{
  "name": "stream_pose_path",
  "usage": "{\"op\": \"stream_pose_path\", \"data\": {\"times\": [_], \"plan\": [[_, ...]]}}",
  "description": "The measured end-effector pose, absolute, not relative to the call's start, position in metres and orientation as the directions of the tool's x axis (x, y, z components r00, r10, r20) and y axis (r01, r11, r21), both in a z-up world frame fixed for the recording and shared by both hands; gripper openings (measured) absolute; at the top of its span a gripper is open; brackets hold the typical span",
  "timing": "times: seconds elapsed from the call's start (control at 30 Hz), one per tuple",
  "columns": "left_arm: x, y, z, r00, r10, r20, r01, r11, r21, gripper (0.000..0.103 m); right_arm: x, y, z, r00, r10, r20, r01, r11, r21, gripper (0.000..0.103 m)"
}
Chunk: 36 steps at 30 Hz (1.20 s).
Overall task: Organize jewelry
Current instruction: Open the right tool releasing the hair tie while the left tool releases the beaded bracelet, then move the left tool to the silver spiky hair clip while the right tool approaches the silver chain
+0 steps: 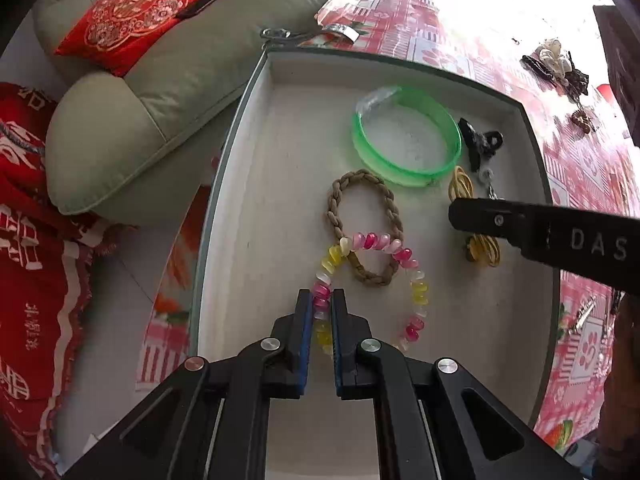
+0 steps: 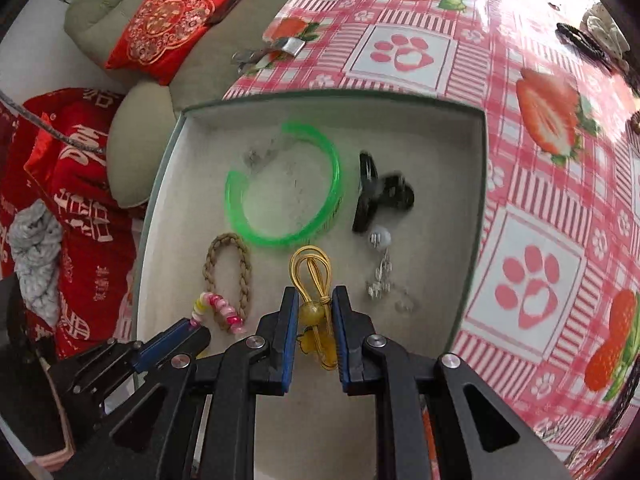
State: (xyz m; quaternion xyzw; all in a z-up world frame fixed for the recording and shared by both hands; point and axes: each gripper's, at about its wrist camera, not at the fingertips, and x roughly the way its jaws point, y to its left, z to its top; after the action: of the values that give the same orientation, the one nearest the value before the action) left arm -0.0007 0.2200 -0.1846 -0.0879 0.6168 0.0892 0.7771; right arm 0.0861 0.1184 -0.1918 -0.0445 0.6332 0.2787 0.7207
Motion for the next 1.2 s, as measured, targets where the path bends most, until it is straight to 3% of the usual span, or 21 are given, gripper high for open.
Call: {"op": "stream_pose_path", "data": {"times": [0.4,0.5,0.57,0.73,1.03,1.13,1.17,1.2], "plan": [[0.005,0.214,-0.179,0.223,0.089,-0.971,-0.228,0.973,0.037,0.015,0.1,0.121,-0.19,0.033,0.356,-0.934,-0.454,0.838,0.303,0.02],[0.003,0.212,-0.175,0.218,0.093,-0.971,-0.229,0.973,0.042,0.015,0.1,0.117,-0.189,0.019,0.367,-0.93,-0.445,0.836,0.321,0.03],[0.004,0.211,-0.173,0.213,0.089,-0.973,-0.226,0.973,0.039,0.015,0.099,0.114,-0.187,0.021,0.377,-0.926,-0.444,0.833,0.33,0.044],[0.004,0.211,-0.166,0.214,0.094,-0.972,-0.218,0.975,0.047,0.015,0.097,0.108,-0.173,0.032,0.421,-0.907,-0.442,0.819,0.364,0.047],[0.007,0.203,-0.157,0.2,0.081,-0.976,-0.193,0.98,0.042,0.015,0.092,0.062,-0.138,0.111,0.457,-0.883,-0.38,0.84,0.387,0.063],[0.01,0.199,-0.156,0.198,0.074,-0.977,-0.181,0.983,0.038,0.016,0.09,0.035,-0.131,0.14,0.448,-0.883,-0.335,0.861,0.383,0.064],[0.012,0.197,-0.154,0.199,0.074,-0.977,-0.177,0.983,0.038,0.022,0.089,0.024,-0.129,0.152,0.442,-0.884,-0.316,0.869,0.38,0.064],[0.013,0.195,-0.153,0.199,0.075,-0.977,-0.174,0.984,0.04,0.072,0.088,0.012,-0.128,0.164,0.434,-0.886,-0.294,0.879,0.376,0.064]]}}
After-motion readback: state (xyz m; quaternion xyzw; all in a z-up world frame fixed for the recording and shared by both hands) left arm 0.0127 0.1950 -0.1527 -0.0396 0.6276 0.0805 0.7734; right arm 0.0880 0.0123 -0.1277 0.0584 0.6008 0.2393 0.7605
